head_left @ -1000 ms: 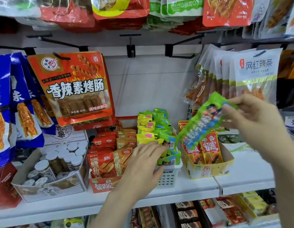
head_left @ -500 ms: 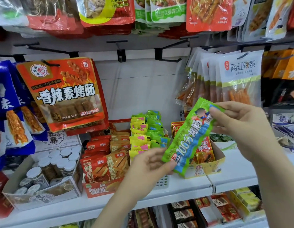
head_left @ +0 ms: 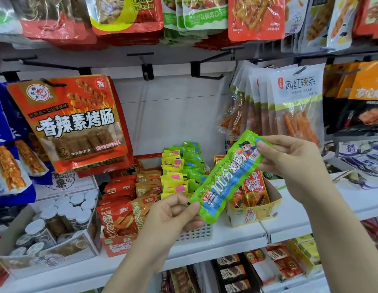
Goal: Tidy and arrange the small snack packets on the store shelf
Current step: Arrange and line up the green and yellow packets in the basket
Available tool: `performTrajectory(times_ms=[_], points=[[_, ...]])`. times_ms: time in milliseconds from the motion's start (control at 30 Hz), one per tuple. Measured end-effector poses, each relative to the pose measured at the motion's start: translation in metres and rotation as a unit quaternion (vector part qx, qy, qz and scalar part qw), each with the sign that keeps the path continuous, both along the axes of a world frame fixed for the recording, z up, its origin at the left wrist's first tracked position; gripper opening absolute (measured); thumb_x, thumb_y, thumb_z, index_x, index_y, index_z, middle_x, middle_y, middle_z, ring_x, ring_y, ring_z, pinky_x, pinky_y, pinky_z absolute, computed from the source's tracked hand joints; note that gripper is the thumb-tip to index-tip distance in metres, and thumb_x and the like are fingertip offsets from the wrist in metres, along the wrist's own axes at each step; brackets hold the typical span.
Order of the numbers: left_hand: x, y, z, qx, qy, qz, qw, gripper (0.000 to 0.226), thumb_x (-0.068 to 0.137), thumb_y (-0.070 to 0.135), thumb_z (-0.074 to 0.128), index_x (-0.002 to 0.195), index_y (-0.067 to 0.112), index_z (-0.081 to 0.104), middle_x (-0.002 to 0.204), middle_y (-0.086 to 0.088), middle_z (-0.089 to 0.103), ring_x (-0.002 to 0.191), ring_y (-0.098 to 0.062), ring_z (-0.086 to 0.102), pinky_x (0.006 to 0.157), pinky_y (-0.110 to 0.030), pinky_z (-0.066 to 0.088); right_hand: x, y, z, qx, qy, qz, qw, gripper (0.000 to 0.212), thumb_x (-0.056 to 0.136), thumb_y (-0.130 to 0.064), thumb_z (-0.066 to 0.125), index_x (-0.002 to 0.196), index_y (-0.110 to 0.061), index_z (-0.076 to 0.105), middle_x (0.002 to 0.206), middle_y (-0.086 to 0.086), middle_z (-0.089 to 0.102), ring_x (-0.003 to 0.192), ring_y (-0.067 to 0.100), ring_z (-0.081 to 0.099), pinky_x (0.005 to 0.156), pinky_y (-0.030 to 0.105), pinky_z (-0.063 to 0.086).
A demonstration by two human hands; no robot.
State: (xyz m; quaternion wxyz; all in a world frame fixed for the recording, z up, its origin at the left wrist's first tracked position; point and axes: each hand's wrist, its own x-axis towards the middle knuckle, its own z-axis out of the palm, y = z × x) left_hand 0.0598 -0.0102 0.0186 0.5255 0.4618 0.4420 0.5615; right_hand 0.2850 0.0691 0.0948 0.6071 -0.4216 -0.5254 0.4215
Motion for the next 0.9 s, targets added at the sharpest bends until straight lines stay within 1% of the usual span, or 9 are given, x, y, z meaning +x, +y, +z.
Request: performTrajectory(times_ms=[100,167,267,333,467,600,700,767,900], points=[[0.000,-0.002,0.000,0.006,-0.003,0.004,1.000,0.007,0.072,0.019,0.073,0.069,0.017,0.067,0.064,-0.012,0.068,0.059,-0.019,0.068,0.062,-0.022,0.057,-0.001,0.000,-0.001,-0.005,0.005,0.004,1.000,0.007,0.087,-0.009,0.070,0.089,-0.016,0.072,0.073,0.005,0.076,0.059,0.013,0.069,0.052,0.021,0.056],[-0.002,-0.001,-0.001,0.011,-0.029,-0.005,0.999,0.020,0.073,0.025,0.073,0.080,0.009,0.063,0.078,-0.018,0.072,0.070,-0.023,0.070,0.067,-0.025,0.057,-0.003,0.000,-0.001,-0.007,0.016,0.010,1.000,0.007,0.087,-0.009,0.069,0.090,-0.015,0.071,0.073,0.004,0.076,0.060,0.012,0.070,0.052,0.021,0.056],[-0.002,0.000,0.001,-0.026,-0.160,-0.082,0.983,0.034,0.088,0.040,0.057,0.101,0.011,0.066,0.120,-0.023,0.067,0.107,-0.035,0.067,0.082,-0.044,0.058,-0.005,0.000,-0.002,-0.012,0.059,0.028,0.998,0.007,0.088,-0.010,0.068,0.093,-0.013,0.070,0.069,0.000,0.074,0.058,0.010,0.068,0.053,0.020,0.055],[0.000,0.000,0.004,-0.097,-0.268,-0.149,0.947,0.047,0.093,0.049,0.047,0.118,0.011,0.059,0.131,-0.026,0.060,0.117,-0.042,0.061,0.084,-0.050,0.057,-0.008,0.001,-0.003,-0.018,0.089,0.045,0.995,0.008,0.086,-0.011,0.068,0.094,-0.013,0.071,0.065,-0.004,0.070,0.054,0.006,0.064,0.053,0.018,0.054],[0.006,0.006,0.003,-0.176,-0.318,-0.204,0.909,0.055,0.077,0.043,0.074,0.110,0.000,0.073,0.113,-0.027,0.068,0.078,-0.033,0.072,0.058,-0.032,0.060,-0.014,0.004,-0.011,-0.036,0.117,0.071,0.990,0.007,0.085,-0.013,0.069,0.091,-0.015,0.073,0.073,0.001,0.070,0.064,0.011,0.064,0.059,0.024,0.058],[-0.002,0.004,0.000,-0.167,-0.381,-0.242,0.877,0.067,0.066,0.018,0.091,0.121,-0.007,0.064,0.110,-0.025,0.064,0.077,-0.025,0.063,0.063,-0.028,0.059,-0.021,0.005,-0.018,-0.004,0.049,0.064,0.997,0.009,0.092,-0.017,0.065,0.094,-0.016,0.073,0.082,-0.003,0.073,0.078,0.010,0.068,0.071,0.028,0.060],[-0.006,0.004,-0.003,-0.130,-0.353,-0.206,0.903,0.070,0.055,0.003,0.095,0.118,-0.008,0.067,0.102,-0.023,0.065,0.078,-0.024,0.066,0.064,-0.026,0.059,-0.028,0.006,-0.022,-0.015,-0.038,0.041,0.998,0.020,0.096,-0.029,0.059,0.107,-0.016,0.071,0.073,-0.013,0.067,0.069,0.004,0.065,0.068,0.031,0.061],[-0.003,0.003,-0.003,-0.098,-0.290,-0.161,0.938,0.059,0.060,0.002,0.091,0.115,0.000,0.071,0.101,-0.017,0.070,0.080,-0.020,0.069,0.067,-0.023,0.059,-0.030,0.005,-0.019,-0.069,0.000,0.104,0.992,0.038,0.097,-0.046,0.048,0.117,-0.020,0.067,0.081,-0.004,0.070,0.072,0.012,0.070,0.068,0.033,0.061],[0.006,0.003,-0.002,0.016,0.008,-0.022,1.000,0.051,0.069,0.008,0.083,0.115,0.027,0.074,0.117,0.006,0.072,0.111,-0.008,0.066,0.083,-0.021,0.056,-0.026,0.003,-0.011,-0.116,0.046,0.182,0.975,0.060,0.089,-0.069,0.036,0.105,-0.025,0.074,0.102,0.009,0.074,0.090,0.022,0.073,0.070,0.031,0.059]])
